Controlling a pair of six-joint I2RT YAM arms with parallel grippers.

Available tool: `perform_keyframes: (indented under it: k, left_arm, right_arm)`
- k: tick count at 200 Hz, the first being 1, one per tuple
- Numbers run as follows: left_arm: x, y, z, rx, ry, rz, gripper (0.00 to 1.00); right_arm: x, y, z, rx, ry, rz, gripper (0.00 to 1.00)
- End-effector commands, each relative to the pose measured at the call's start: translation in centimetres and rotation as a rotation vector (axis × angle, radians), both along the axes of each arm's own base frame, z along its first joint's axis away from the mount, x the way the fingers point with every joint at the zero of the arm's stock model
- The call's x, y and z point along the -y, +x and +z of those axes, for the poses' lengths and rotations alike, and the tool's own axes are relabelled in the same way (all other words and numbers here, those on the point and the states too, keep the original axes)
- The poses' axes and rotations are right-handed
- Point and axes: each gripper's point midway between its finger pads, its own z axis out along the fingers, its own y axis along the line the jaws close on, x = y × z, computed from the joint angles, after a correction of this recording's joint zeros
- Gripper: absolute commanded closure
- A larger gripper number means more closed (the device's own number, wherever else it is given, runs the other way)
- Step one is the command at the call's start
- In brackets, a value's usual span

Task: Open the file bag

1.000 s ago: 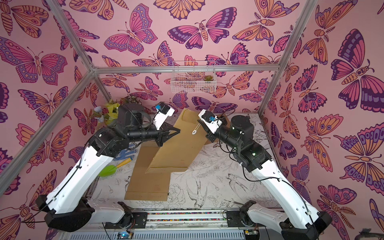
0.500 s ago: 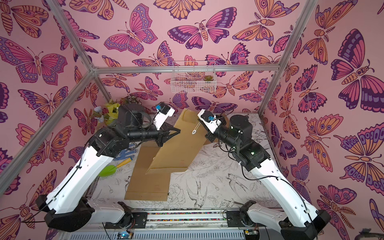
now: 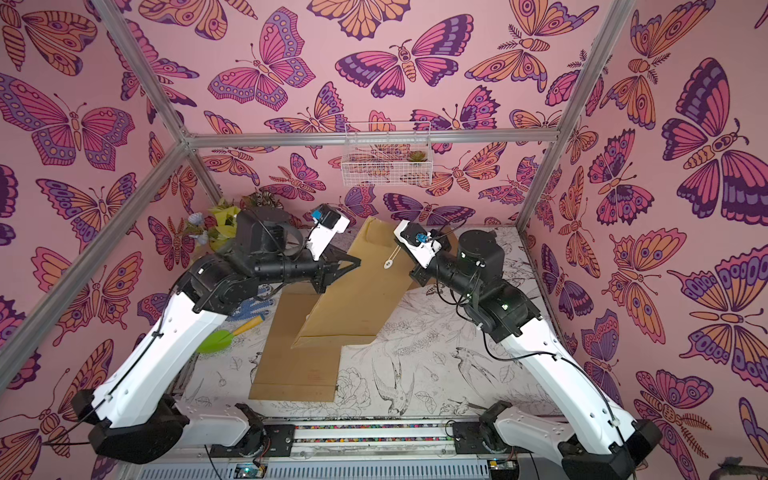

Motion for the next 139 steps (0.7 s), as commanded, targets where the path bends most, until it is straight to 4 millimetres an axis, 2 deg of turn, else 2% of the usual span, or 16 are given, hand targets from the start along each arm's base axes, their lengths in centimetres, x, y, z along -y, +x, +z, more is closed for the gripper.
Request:
perform_keyframes:
  k: [1,139]
  left_arm:
    - [-0.2,-0.4,0.8,0.028,-0.014,-0.003,1.00]
    - [-0.6,0.1,1.0,0.050,-0.003,0.032,1.00]
  right_arm:
    - [-0.2,-1.0,0.2,-0.025,0.011,0.034,1.00]
    - [1.0,-1.0,-3.8,-0.130,-0.046,-0.027,1.00]
